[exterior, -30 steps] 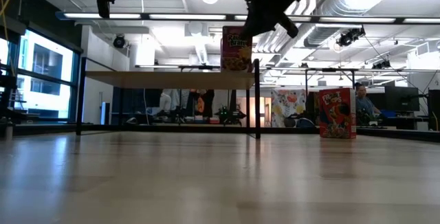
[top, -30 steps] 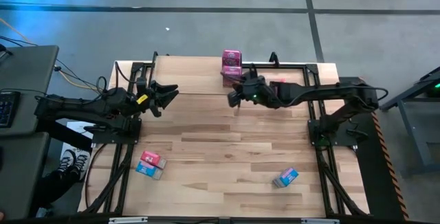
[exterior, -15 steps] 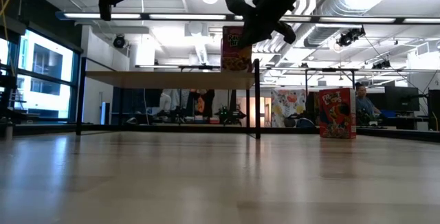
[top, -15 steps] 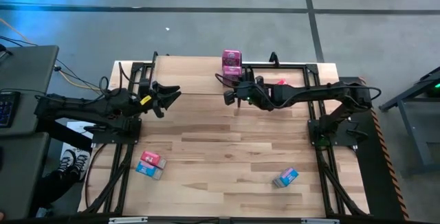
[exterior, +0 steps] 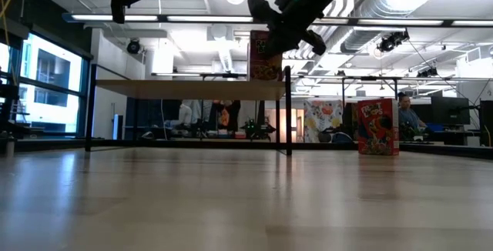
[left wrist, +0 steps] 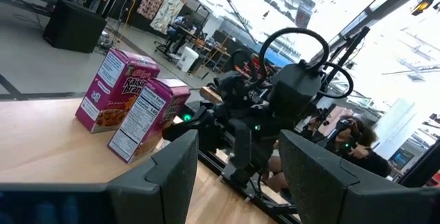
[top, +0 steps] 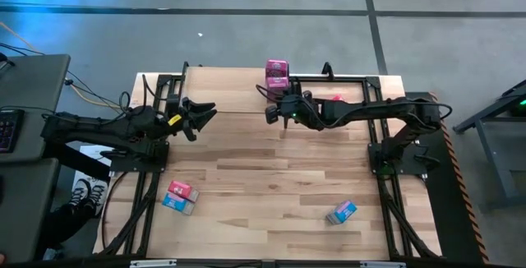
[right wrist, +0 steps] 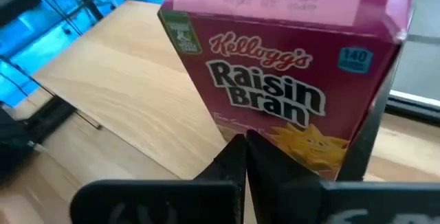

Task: Stack cereal on shelf
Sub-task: Put the purple cereal box on the shelf

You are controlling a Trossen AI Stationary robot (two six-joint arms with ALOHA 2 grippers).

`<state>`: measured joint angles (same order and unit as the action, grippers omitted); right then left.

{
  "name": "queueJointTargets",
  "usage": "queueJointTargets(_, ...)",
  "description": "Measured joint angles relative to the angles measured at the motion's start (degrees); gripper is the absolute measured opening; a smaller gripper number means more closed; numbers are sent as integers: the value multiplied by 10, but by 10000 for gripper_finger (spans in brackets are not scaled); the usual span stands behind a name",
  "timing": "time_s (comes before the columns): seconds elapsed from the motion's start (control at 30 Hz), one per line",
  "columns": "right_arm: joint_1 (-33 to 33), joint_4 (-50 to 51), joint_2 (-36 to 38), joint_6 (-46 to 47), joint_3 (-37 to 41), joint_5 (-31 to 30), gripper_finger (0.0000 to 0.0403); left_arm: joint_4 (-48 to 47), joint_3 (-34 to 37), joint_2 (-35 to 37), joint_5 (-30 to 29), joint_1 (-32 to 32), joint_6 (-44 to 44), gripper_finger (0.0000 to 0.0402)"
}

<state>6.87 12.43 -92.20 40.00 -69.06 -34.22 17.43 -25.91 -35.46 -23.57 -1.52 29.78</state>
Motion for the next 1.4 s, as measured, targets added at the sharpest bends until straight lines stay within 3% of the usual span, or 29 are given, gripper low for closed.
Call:
queueJointTargets(1.17, 12, -68, 0, 131, 0, -14, 0, 0, 0, 0, 0, 0, 0, 195)
queueJointTargets(1.4, 15, -65, 0, 114, 0, 37, 0, 0, 0, 0, 0, 0, 0, 195)
